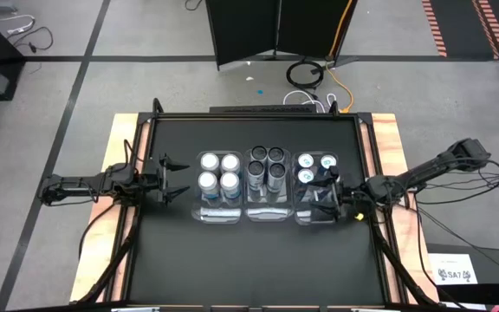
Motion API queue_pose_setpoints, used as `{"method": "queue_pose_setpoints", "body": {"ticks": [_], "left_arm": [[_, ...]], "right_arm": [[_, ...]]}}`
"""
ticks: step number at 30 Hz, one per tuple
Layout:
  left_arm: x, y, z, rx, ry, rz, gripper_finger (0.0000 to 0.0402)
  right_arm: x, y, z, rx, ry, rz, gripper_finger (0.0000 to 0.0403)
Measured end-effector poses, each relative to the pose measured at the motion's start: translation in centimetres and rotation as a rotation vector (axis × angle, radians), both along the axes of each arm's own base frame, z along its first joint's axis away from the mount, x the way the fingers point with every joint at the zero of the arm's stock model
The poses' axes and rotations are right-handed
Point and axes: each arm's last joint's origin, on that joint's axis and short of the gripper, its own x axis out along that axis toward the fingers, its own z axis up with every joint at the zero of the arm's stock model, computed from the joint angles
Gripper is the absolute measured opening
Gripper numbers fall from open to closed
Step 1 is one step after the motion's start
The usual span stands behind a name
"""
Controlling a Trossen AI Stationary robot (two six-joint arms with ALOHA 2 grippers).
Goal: Sort soda cans
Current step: Return to Home Position
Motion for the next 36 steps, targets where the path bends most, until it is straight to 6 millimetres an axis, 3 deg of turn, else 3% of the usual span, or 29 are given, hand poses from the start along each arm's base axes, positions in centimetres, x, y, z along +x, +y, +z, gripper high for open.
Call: {"method": "queue_pose_setpoints", "body": {"ticks": [9,20,36], "left_arm": [[0.0,0.0,0.0,0.000,0.000,-0.002,0.0382],[0.0,0.0,0.0,0.000,0.000,-0.003,0.0382],[0.0,0.0,0.0,0.000,0.005,-0.005,0.0382]], "right_arm": [[-1.1,-1.0,0.2,-0.035,0.026,0.042,0.0354],[-4.5,-2.2,0.2,-0.057,0.010,-0.002,0.0353],[-4.4,-2.6,-0.1,-0.164,0.057,-0.088,0.0353]]}}
